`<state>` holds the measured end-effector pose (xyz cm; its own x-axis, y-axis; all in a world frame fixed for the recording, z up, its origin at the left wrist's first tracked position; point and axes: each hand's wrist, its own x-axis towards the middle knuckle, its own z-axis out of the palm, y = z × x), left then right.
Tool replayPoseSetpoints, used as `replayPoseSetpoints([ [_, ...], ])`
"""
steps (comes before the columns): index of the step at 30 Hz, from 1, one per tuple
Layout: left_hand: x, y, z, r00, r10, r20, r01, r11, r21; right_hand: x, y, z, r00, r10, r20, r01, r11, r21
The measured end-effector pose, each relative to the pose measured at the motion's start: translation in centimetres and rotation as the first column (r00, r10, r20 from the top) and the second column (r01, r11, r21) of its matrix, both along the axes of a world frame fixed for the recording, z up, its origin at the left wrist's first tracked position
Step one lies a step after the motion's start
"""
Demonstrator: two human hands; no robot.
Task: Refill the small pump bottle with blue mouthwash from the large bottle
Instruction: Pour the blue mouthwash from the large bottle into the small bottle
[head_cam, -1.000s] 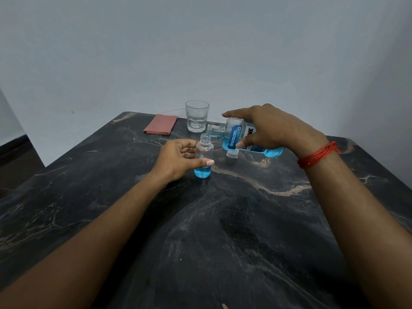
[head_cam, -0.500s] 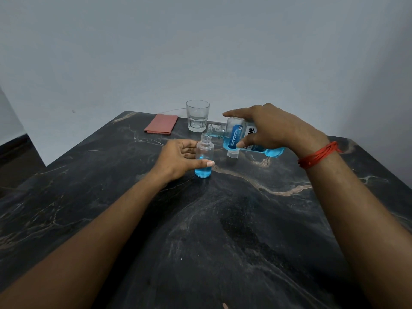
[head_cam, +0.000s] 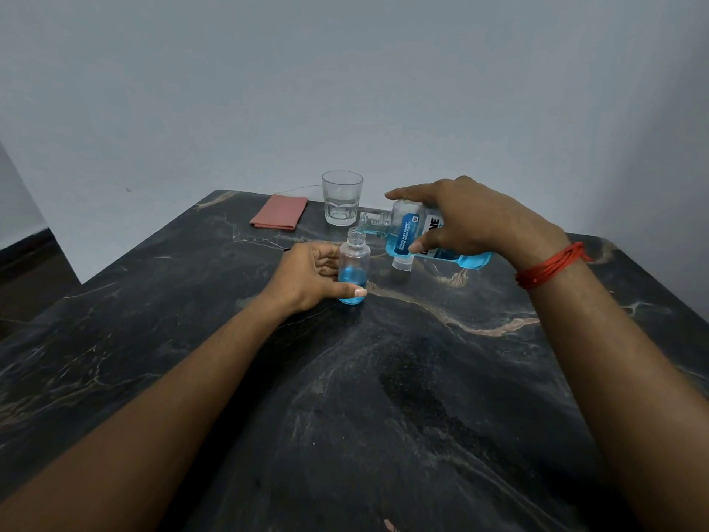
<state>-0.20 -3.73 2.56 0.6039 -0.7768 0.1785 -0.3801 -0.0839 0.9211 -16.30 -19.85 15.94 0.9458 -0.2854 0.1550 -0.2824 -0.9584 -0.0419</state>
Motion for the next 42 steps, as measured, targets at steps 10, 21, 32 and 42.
replayPoseSetpoints([
  [10,0.53,-0.25,-0.55,1.0,0.018,0.011,-0.018,1.0,0.024,-0.07,0.08,0.09,1.0,-0.004,-0.003,0.004,1.0,-0.001],
  [21,0.01,-0.02,-0.15,1.0,0.006,0.0,-0.006,1.0,0.011,-0.06,0.37,0.24,1.0,-0.01,-0.015,0.01,1.0,0.001],
  [32,-0.13,0.0,-0.03,1.0,0.01,-0.006,-0.01,1.0,0.018,-0.08,0.42,0.26,1.0,-0.013,-0.018,0.013,1.0,-0.014],
  [42,0.04,-0.1,-0.14,1.0,0.019,0.017,-0.02,0.999,0.038,-0.06,0.52,0.24,1.0,-0.018,-0.012,0.017,0.999,-0.027],
])
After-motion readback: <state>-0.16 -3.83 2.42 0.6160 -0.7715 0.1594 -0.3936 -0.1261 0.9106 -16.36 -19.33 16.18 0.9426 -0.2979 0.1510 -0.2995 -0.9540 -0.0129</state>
